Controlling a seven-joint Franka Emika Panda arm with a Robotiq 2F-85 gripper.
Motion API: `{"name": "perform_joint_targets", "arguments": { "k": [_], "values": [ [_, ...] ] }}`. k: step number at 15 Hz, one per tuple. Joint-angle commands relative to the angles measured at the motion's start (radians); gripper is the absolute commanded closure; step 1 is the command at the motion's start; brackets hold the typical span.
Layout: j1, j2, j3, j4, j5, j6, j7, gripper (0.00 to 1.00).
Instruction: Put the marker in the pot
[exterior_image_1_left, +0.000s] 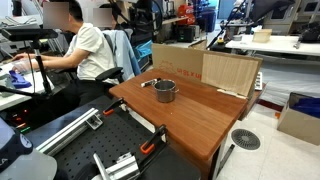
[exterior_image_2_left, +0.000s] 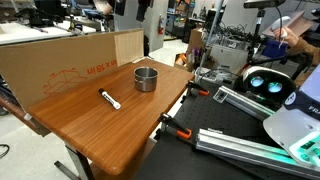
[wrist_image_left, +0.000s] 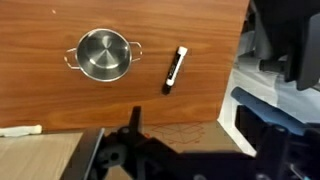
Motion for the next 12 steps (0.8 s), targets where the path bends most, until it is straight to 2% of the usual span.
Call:
{"name": "perform_joint_targets", "arguments": {
  "k": [1, 12],
  "values": [
    [0.01, 0.102, 0.023, 0.06, 0.015, 0.015, 0.007, 0.0],
    [0.037, 0.456, 0.064, 0.278, -0.053, 0.012, 0.163, 0.0]
  ]
}}
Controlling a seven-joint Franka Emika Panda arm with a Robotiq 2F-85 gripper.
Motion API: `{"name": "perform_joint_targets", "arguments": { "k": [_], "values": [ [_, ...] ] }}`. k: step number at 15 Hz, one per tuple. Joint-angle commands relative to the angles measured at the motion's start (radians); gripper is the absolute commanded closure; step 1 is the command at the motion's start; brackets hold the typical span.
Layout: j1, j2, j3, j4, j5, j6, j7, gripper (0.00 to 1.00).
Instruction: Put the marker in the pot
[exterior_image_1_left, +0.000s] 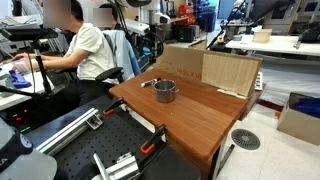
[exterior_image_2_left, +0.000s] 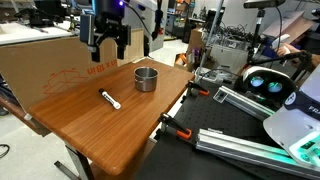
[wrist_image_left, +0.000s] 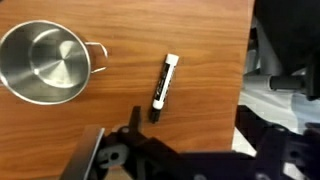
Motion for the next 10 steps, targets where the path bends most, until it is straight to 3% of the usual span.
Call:
{"name": "perform_joint_targets", "arguments": {
  "k": [1, 10],
  "values": [
    [0.019, 0.098, -0.003, 0.069, -0.046, 0.008, 0.082, 0.0],
    [0.081, 0.282, -0.032, 0.166, -0.063, 0.085, 0.316, 0.0]
  ]
}}
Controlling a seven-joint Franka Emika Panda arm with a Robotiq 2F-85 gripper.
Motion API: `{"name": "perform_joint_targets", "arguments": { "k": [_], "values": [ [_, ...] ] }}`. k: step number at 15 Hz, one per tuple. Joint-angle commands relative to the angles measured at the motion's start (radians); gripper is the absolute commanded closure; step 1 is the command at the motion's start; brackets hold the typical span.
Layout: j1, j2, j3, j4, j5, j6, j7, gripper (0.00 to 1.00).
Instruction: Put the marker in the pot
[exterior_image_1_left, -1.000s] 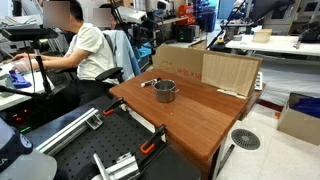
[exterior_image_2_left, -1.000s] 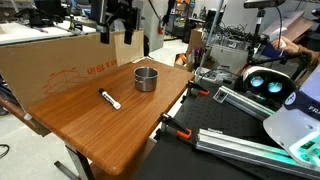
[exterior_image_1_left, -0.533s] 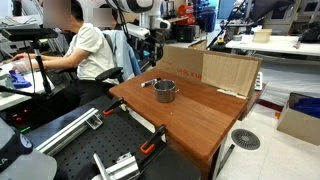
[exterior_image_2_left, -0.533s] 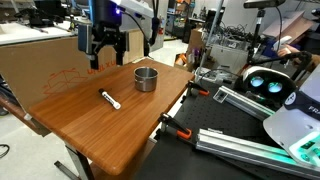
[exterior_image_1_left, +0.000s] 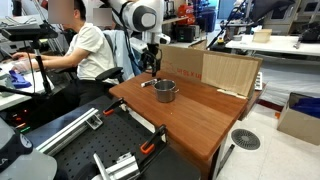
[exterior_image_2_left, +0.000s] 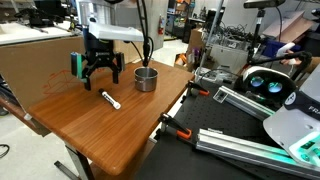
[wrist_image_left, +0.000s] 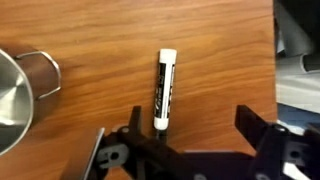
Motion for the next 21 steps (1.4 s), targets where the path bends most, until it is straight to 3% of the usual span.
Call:
{"name": "perform_joint_targets", "arguments": {
  "k": [1, 8, 9, 10, 12, 19, 20, 21],
  "values": [
    [0.048, 0.064, -0.033, 0.061, -0.046, -0.002, 0.095, 0.0],
    [0.109, 0.149, -0.077, 0.127, -0.124, -0.025, 0.205, 0.0],
    [0.109, 0.155, -0.079, 0.132, -0.127, -0.025, 0.206, 0.08],
    [0.113, 0.16, -0.084, 0.136, -0.138, -0.02, 0.204, 0.28],
    [0.115, 0.168, -0.091, 0.147, -0.155, -0.019, 0.203, 0.44],
    [0.112, 0.166, -0.092, 0.165, -0.174, -0.039, 0.2, 0.95],
    [0.112, 0.166, -0.091, 0.166, -0.174, -0.04, 0.2, 1.0],
    [0.112, 0.165, -0.091, 0.166, -0.174, -0.043, 0.201, 0.97]
  ]
}}
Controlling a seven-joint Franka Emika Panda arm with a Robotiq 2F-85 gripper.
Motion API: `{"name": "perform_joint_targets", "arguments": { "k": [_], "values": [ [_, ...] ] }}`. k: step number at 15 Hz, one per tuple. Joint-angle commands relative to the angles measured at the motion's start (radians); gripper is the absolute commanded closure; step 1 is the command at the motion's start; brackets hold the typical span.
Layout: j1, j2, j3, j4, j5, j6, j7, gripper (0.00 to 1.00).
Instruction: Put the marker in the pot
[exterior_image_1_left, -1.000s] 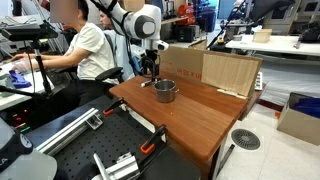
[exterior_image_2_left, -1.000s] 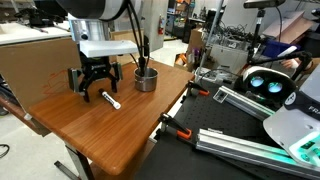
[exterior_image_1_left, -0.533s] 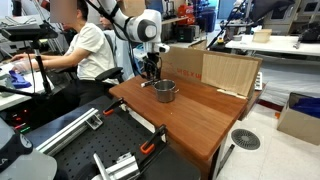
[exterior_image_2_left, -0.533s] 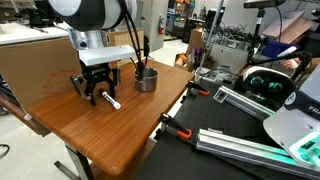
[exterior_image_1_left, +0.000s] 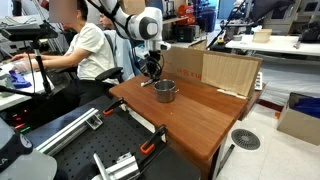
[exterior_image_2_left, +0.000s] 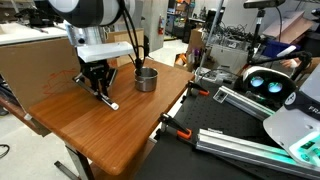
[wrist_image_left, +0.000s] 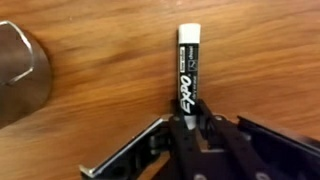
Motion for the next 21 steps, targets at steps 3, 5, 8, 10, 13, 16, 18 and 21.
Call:
{"name": "perform_joint_targets", "arguments": {
  "k": [3, 5, 8, 10, 13, 16, 18, 21],
  "values": [
    [0.011, 0.008, -0.007, 0.021, -0.013, -0.019, 0.008, 0.95],
    [0.01, -0.013, -0.002, 0.0, -0.011, 0.007, 0.002, 0.95],
    [0.01, -0.064, 0.007, -0.051, -0.011, 0.062, -0.012, 0.95],
    [0.019, -0.11, 0.008, -0.096, -0.019, 0.108, -0.012, 0.95],
    [0.027, -0.215, 0.007, -0.217, -0.023, 0.226, -0.008, 0.95],
    [0.02, -0.336, 0.005, -0.365, -0.022, 0.361, -0.007, 0.95],
    [0.019, -0.417, -0.007, -0.463, -0.028, 0.451, 0.008, 0.95],
    [0.02, -0.513, -0.046, -0.595, -0.066, 0.598, 0.036, 0.95]
  ]
}}
